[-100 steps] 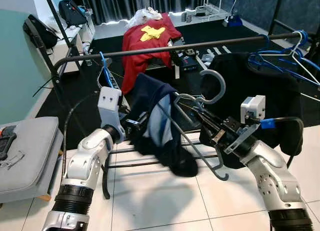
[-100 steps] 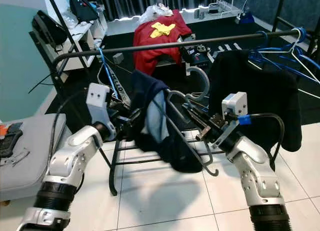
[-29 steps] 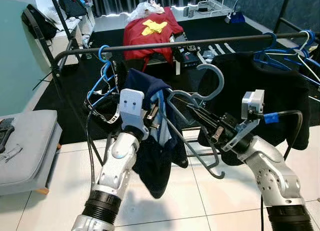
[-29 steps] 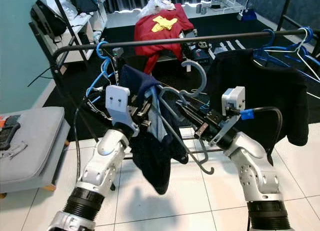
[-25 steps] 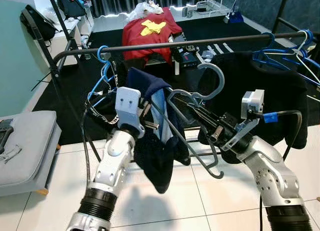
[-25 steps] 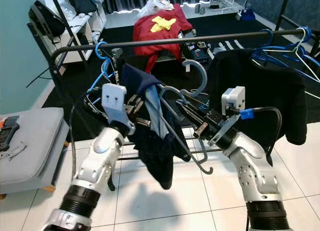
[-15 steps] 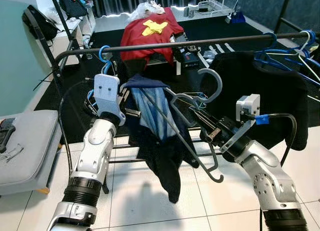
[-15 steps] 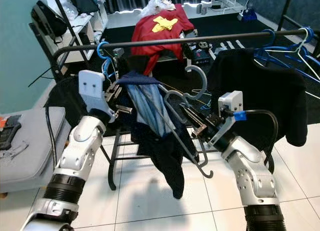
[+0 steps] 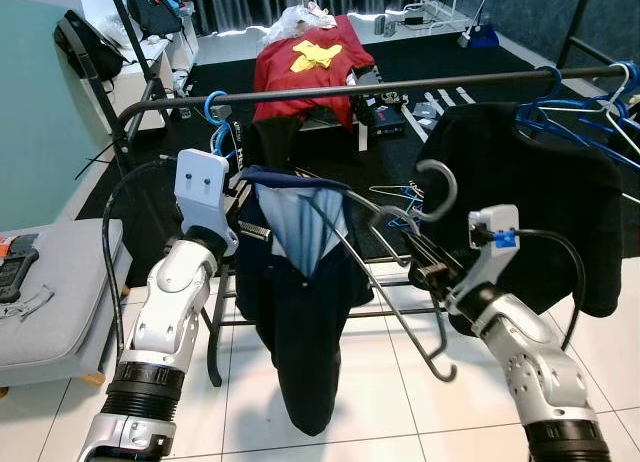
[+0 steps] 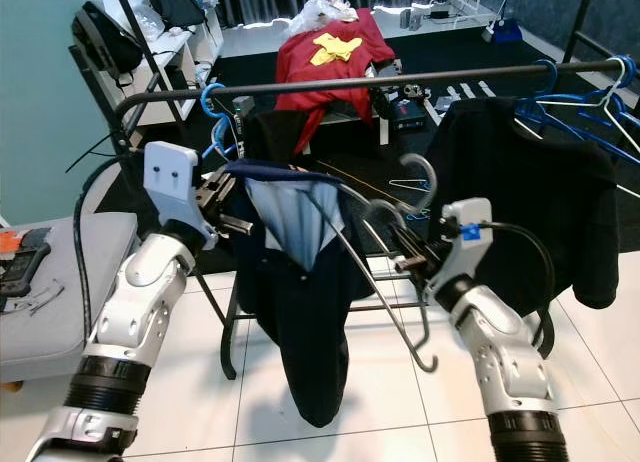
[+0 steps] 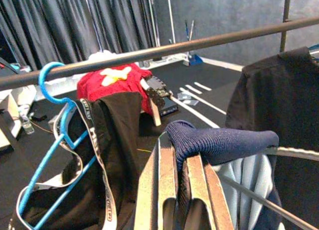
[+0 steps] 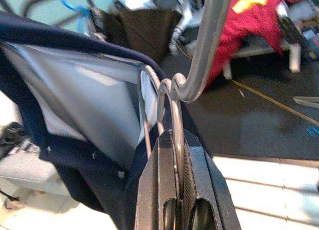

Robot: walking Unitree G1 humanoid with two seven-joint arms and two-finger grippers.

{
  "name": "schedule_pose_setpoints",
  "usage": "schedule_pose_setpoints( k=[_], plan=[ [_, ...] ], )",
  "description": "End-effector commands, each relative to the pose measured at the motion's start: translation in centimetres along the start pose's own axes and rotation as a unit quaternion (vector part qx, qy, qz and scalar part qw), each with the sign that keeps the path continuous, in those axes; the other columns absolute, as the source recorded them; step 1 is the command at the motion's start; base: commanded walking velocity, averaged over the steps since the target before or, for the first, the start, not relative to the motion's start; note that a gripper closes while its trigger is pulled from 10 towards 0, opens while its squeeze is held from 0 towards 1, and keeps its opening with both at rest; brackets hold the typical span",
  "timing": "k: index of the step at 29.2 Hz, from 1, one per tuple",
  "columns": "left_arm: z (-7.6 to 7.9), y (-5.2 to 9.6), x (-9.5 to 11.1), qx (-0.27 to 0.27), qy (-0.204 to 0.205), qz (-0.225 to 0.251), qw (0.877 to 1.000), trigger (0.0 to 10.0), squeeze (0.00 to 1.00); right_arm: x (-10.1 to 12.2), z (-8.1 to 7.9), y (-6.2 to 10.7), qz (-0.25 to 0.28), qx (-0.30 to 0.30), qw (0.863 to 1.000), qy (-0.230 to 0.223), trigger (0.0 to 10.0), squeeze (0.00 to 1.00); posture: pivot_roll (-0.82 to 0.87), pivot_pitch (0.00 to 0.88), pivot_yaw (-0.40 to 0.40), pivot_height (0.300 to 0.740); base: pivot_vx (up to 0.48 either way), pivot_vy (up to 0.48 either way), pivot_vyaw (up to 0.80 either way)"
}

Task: Hang hanger

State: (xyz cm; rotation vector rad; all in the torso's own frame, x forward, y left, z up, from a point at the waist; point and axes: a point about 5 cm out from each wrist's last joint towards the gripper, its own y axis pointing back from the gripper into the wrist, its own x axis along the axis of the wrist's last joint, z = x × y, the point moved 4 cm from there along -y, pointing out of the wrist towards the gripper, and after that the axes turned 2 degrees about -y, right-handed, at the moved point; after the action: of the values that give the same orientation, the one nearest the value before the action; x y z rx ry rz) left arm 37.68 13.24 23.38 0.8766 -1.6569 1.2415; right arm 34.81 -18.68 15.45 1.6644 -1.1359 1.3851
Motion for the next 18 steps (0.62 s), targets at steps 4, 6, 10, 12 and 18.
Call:
schedule_pose_setpoints(
  k=[4, 6, 10, 12, 18],
  plan=[
    [0.6, -0.4, 0.9, -0.027, 0.002, 0.013, 1.0, 0.0, 0.0, 0.1, -1.6, 0.5, 0.0, 0.065, 0.998, -0.004, 10.0, 0.0, -0.07, 0.05, 0.109, 0.74, 0.0, 0.0, 0.0],
    [0.6, -0.4, 0.9, -0.027, 0.002, 0.013, 1.0, 0.0, 0.0, 0.1, -1.6, 0.5, 0.0, 0.065, 0.998, -0.004, 10.0, 0.0, -0.07, 0.05, 0.109, 0.74, 0.0, 0.0, 0.0],
    [1.6, -1.4, 1.4, -0.065, -0.012, 0.008, 0.998, 0.0, 0.0, -0.3, -5.4, 1.7, -0.021, 0.198, 0.98, 0.02, 10.0, 0.0, -0.08, 0.049, 0.112, 0.74, 0.0, 0.0, 0.0],
    [1.8, -1.8, 1.6, -0.079, -0.016, 0.006, 0.997, 0.0, 0.0, -0.5, -5.7, 2.0, -0.03, 0.213, 0.976, 0.024, 10.0, 0.0, -0.08, 0.05, 0.113, 0.74, 0.0, 0.0, 0.0],
    [2.5, -2.1, 2.4, -0.107, -0.012, 0.003, 0.994, 0.0, 0.0, -2.0, -3.0, 1.7, -0.073, 0.12, 0.99, 0.015, 10.0, 0.0, -0.08, 0.049, 0.115, 0.74, 0.0, 0.0, 0.0]
  ],
)
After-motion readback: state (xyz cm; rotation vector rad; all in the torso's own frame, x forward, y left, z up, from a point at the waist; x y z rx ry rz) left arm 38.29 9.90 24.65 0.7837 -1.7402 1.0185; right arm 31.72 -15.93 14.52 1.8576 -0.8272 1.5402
